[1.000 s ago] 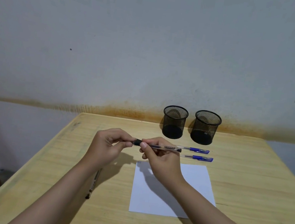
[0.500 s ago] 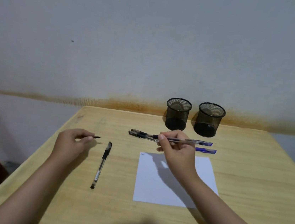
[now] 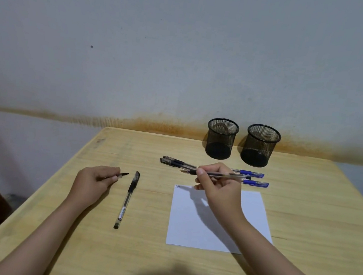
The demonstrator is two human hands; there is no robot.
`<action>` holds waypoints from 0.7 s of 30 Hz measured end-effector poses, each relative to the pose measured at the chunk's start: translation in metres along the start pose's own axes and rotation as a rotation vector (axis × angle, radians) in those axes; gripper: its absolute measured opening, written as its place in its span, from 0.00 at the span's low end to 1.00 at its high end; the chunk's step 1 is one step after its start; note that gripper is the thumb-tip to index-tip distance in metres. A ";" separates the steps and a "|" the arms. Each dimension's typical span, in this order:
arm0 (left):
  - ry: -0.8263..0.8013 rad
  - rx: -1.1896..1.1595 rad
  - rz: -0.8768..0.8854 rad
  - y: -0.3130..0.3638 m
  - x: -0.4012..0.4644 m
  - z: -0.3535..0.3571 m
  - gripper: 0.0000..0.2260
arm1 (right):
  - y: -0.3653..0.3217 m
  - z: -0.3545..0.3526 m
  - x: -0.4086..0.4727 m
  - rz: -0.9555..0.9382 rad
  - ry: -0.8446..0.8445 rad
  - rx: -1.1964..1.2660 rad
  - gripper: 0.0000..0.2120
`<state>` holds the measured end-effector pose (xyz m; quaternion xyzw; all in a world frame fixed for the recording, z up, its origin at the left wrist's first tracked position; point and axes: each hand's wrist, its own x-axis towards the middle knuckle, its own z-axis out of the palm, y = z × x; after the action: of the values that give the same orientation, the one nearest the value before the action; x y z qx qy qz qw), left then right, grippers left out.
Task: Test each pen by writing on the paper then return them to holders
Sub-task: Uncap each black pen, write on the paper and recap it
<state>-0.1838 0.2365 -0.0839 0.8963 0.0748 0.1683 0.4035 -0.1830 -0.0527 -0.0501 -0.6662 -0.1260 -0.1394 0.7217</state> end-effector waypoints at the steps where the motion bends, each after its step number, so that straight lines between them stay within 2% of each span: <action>1: -0.004 -0.008 -0.005 0.002 0.000 0.000 0.11 | 0.001 -0.001 0.001 0.004 0.001 0.001 0.07; 7: 0.008 -0.154 0.039 0.040 -0.015 0.017 0.13 | 0.004 -0.011 0.007 0.053 0.040 -0.009 0.05; 10: -0.099 -0.207 0.188 0.062 -0.032 0.040 0.11 | 0.007 -0.014 0.012 0.091 0.068 -0.070 0.06; 12: -0.258 -0.103 0.265 0.068 -0.042 0.056 0.19 | 0.012 -0.013 0.014 0.128 0.072 -0.139 0.08; 15: -0.430 0.200 0.269 0.067 -0.049 0.072 0.28 | 0.021 -0.009 0.018 0.177 0.030 -0.212 0.10; 18: -0.480 0.364 0.270 0.063 -0.053 0.080 0.33 | 0.025 -0.004 0.025 0.239 -0.033 -0.213 0.09; 21: -0.478 0.385 0.283 0.059 -0.055 0.081 0.39 | 0.026 0.003 0.032 0.269 -0.065 -0.203 0.08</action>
<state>-0.2053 0.1260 -0.1034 0.9716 -0.1169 -0.0096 0.2057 -0.1438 -0.0486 -0.0623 -0.7508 -0.0440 -0.0319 0.6583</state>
